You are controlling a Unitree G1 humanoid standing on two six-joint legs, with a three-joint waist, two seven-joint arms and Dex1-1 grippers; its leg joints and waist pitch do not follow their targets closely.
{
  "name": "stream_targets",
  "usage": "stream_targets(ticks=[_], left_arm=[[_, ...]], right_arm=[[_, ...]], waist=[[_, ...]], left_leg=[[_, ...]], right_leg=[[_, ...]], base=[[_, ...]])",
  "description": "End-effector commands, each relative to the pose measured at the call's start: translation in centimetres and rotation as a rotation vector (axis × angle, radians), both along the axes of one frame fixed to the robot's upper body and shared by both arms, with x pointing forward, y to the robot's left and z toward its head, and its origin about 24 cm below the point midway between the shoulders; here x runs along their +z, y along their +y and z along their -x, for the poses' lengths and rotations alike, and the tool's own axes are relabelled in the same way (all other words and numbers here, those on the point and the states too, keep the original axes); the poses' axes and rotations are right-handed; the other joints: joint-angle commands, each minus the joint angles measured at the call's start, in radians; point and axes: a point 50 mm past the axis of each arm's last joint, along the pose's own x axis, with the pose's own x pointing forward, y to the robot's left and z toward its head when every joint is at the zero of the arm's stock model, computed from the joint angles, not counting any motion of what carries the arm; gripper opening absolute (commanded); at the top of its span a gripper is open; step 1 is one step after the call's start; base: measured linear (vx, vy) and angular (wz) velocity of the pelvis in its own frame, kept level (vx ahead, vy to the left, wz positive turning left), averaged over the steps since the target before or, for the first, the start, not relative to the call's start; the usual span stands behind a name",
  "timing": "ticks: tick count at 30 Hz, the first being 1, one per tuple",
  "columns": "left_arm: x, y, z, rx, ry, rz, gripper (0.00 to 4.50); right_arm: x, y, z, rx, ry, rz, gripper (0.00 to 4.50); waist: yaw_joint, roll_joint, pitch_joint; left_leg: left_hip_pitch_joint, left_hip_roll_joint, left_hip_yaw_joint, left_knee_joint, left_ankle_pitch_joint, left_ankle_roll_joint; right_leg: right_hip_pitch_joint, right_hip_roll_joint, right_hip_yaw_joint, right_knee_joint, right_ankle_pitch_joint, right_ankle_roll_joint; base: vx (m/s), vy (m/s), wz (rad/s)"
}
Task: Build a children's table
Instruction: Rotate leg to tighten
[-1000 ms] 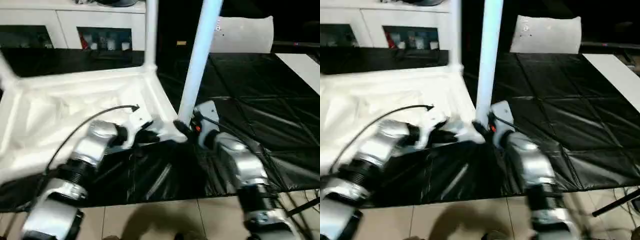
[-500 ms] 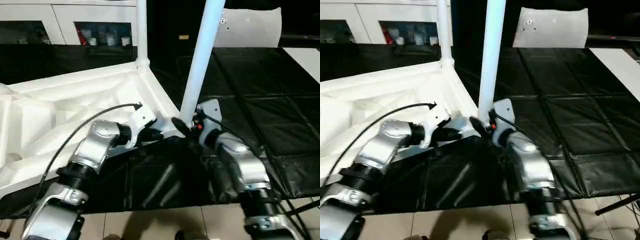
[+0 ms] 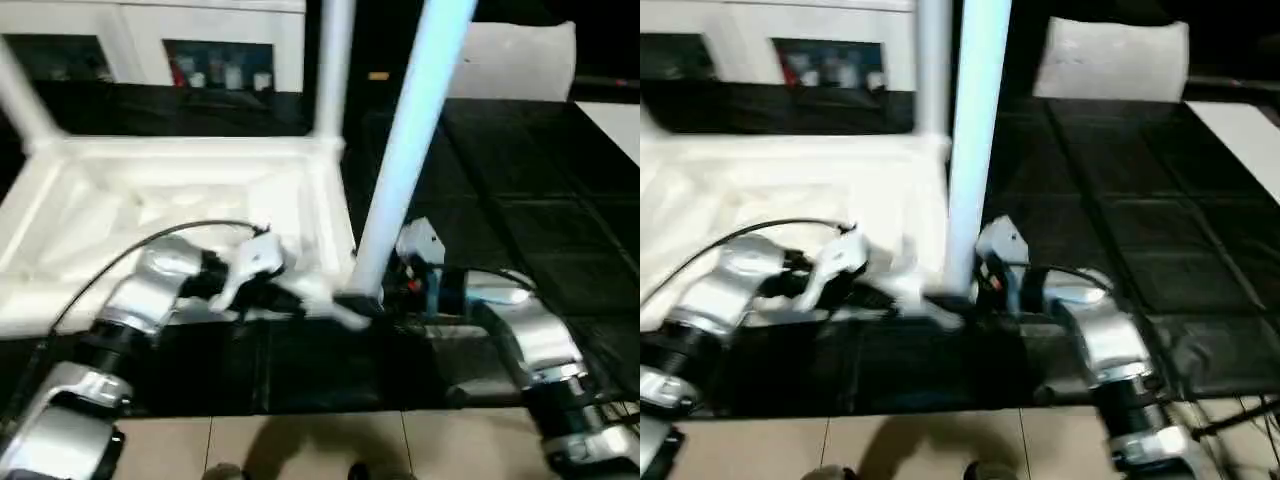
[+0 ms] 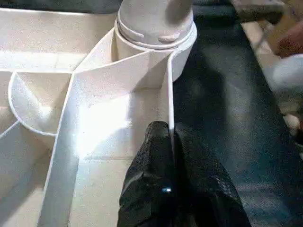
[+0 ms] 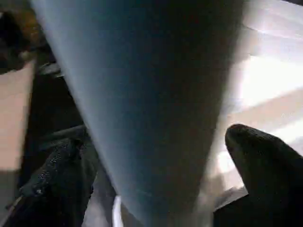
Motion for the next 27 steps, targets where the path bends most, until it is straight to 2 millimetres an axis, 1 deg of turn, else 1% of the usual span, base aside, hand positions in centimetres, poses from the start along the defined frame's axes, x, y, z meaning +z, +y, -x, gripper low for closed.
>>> stream_targets(ticks=[1, 3, 4, 5, 6, 7, 9, 11, 13, 14, 15, 16, 18, 19, 20, 21, 22, 23, 24, 25, 27], left_arm=[[0.02, -0.6, 0.4, -0.129, 0.029, -0.04, 0.0], [0.07, -0.37, 0.53, -0.167, 0.039, -0.063, 0.0], [0.07, -0.3, 0.59, -0.186, 0.04, -0.074, 0.0], [0.07, -0.27, 0.61, -0.196, 0.04, -0.081, 0.0], [0.03, -0.26, 0.68, -0.211, 0.041, -0.091, 0.0], [0.01, -0.24, 0.71, -0.221, 0.041, -0.098, 0.0], [0.02, -0.26, 0.72, -0.239, 0.036, -0.107, 0.0], [0.08, -0.31, 0.64, -0.248, 0.032, -0.113, 0.0], [0.17, -0.43, 0.51, -0.257, 0.027, -0.115, 0.0], [0.21, -0.5, 0.43, -0.259, 0.026, -0.114, 0.0], [0.25, -0.56, 0.37, -0.261, 0.025, -0.113, 0.0], [0.28, -0.62, 0.32, -0.265, 0.024, -0.114, 0.0], [0.33, -0.65, 0.27, -0.271, 0.022, -0.115, 0.0], [0.34, -0.65, 0.25, -0.273, 0.022, -0.115, 0.0], [0.35, -0.64, 0.23, -0.274, 0.022, -0.116, 0.0], [0.36, -0.62, 0.19, -0.276, 0.021, -0.118, 0.0], [0.37, -0.59, 0.15, -0.277, 0.021, -0.12, 0.0], [0.38, -0.56, 0.13, -0.277, 0.021, -0.121, 0.0], [0.38, -0.51, 0.11, -0.278, 0.022, -0.122, 0.0], [0.38, -0.5, 0.11, -0.279, 0.022, -0.123, 0.0], [0.36, -0.45, 0.12, -0.28, 0.024, -0.124, 0.0]], right_arm=[[0.34, -0.36, 0.13, 0.092, 0.013, 0.003, 4.19], [0.39, -0.49, 0.27, 0.151, 0.026, 0.017, 4.12], [0.4, -0.52, 0.31, 0.181, 0.032, 0.027, 4.12], [0.4, -0.52, 0.32, 0.199, 0.035, 0.033, 4.06], [0.38, -0.52, 0.35, 0.221, 0.037, 0.046, 3.77], [0.37, -0.52, 0.35, 0.238, 0.038, 0.056, 3.77], [0.23, -0.53, 0.28, 0.262, 0.038, 0.081, 3.63], [0.12, -0.49, 0.2, 0.278, 0.03, 0.099, 3.34], [0.05, -0.38, 0.14, 0.295, 0.029, 0.106, 3.2], [0.02, -0.3, 0.1, 0.301, 0.027, 0.107, 3.2], [0.01, -0.2, 0.07, 0.304, 0.026, 0.106, 3.15], [0.01, -0.09, 0.06, 0.311, 0.025, 0.104, 2.9], [0.02, 0.09, 0.09, 0.321, 0.027, 0.1, 2.71], [0.0, 0.13, 0.1, 0.325, 0.028, 0.099, 2.71], [0.0, 0.15, 0.11, 0.328, 0.029, 0.099, 2.61], [-0.01, 0.17, 0.12, 0.333, 0.031, 0.097, 2.47], [-0.03, 0.18, 0.12, 0.337, 0.034, 0.095, 2.32], [-0.05, 0.19, 0.14, 0.34, 0.036, 0.094, 2.32], [-0.1, 0.19, 0.15, 0.345, 0.039, 0.093, 2.28], [-0.11, 0.2, 0.16, 0.347, 0.04, 0.093, 2.07], [-0.17, 0.22, 0.2, 0.351, 0.045, 0.092, 2.03]], waist=[[-0.004, 0.0, -0.071], [0.002, 0.001, -0.07], [0.005, -0.002, -0.07], [0.006, -0.002, -0.071], [0.01, -0.001, -0.071], [0.013, -0.002, -0.069], [0.017, -0.003, -0.068], [0.018, -0.003, -0.066], [0.019, -0.002, -0.067], [0.019, -0.003, -0.068], [0.02, -0.002, -0.067], [0.02, -0.002, -0.066], [0.021, -0.003, -0.067], [0.023, -0.003, -0.068], [0.023, 0.001, -0.067], [0.023, -0.003, -0.068], [0.024, -0.003, -0.067], [0.026, -0.002, -0.067], [0.027, -0.003, -0.068], [0.027, -0.002, -0.066], [0.028, -0.003, -0.066]], left_leg=[[0.006, 0.011, 0.018, -0.052, -0.073, 0.108], [0.006, 0.014, 0.018, -0.051, -0.071, 0.107], [0.005, 0.014, 0.019, -0.05, -0.068, 0.108], [0.005, 0.013, 0.02, -0.049, -0.065, 0.108], [0.004, 0.014, 0.019, -0.048, -0.065, 0.106], [0.005, 0.015, 0.02, -0.048, -0.072, 0.102], [0.006, 0.014, 0.021, -0.048, -0.083, 0.094], [0.005, 0.014, 0.02, -0.049, -0.093, 0.083], [0.005, 0.013, 0.019, -0.049, -0.096, 0.073], [0.005, 0.013, 0.019, -0.049, -0.092, 0.072], [0.004, 0.012, 0.018, -0.049, -0.091, 0.072], [0.004, 0.012, 0.018, -0.049, -0.095, 0.072], [0.005, 0.013, 0.019, -0.049, -0.095, 0.07], [0.005, 0.012, 0.019, -0.048, -0.09, 0.072], [0.004, 0.012, 0.018, -0.048, -0.087, 0.072], [0.004, 0.012, 0.019, -0.048, -0.084, 0.073], [0.004, 0.012, 0.019, -0.048, -0.086, 0.074], [0.004, 0.012, 0.019, -0.048, -0.087, 0.074], [0.003, 0.013, 0.019, -0.047, -0.085, 0.073], [0.004, 0.012, 0.019, -0.047, -0.087, 0.073], [0.003, 0.012, 0.019, -0.048, -0.091, 0.071]], right_leg=[[0.061, -0.034, 0.022, -0.045, 0.022, -0.291], [0.061, -0.036, 0.022, -0.044, 0.023, -0.292], [0.061, -0.036, 0.022, -0.043, 0.025, -0.293], [0.062, -0.035, 0.021, -0.041, 0.026, -0.294], [0.061, -0.037, 0.021, -0.039, 0.021, -0.295], [0.058, -0.037, 0.022, -0.041, 0.009, -0.294], [0.057, -0.037, 0.022, -0.042, -0.015, -0.289], [0.056, -0.037, 0.022, -0.043, -0.039, -0.281], [0.056, -0.036, 0.022, -0.043, -0.042, -0.278], [0.057, -0.036, 0.022, -0.042, -0.035, -0.278], [0.057, -0.036, 0.022, -0.042, -0.032, -0.277], [0.057, -0.036, 0.021, -0.043, -0.035, -0.276], [0.058, -0.036, 0.022, -0.042, -0.036, -0.276], [0.057, -0.035, 0.021, -0.041, -0.029, -0.276], [0.057, -0.035, 0.022, -0.04, -0.024, -0.277], [0.058, -0.035, 0.021, -0.04, -0.015, -0.279], [0.058, -0.035, 0.021, -0.04, -0.017, -0.28], [0.058, -0.035, 0.021, -0.04, -0.018, -0.28], [0.058, -0.036, 0.021, -0.039, -0.015, -0.28], [0.057, -0.035, 0.021, -0.04, -0.016, -0.281], [0.058, -0.036, 0.022, -0.04, -0.022, -0.279]], base=[[0.0, 0.0, 0.0], [0.0, 0.0, 0.0], [0.0, 0.0, 0.0], [0.0, 0.0, 0.0], [0.0, 0.0, 0.0], [0.0, 0.0, 0.0], [0.0, 0.0, 0.0], [0.0, 0.0, 0.0], [0.0, 0.0, 0.0], [0.0, 0.0, 0.0], [0.0, 0.0, 0.0], [0.0, 0.0, 0.0], [0.0, 0.0, 0.0], [0.0, 0.0, 0.0], [0.0, 0.0, 0.0], [0.0, 0.0, 0.0], [0.0, 0.0, 0.0], [0.0, 0.0, 0.0], [0.0, 0.0, 0.0], [0.0, 0.0, 0.0], [0.0, 0.0, 0.0]])
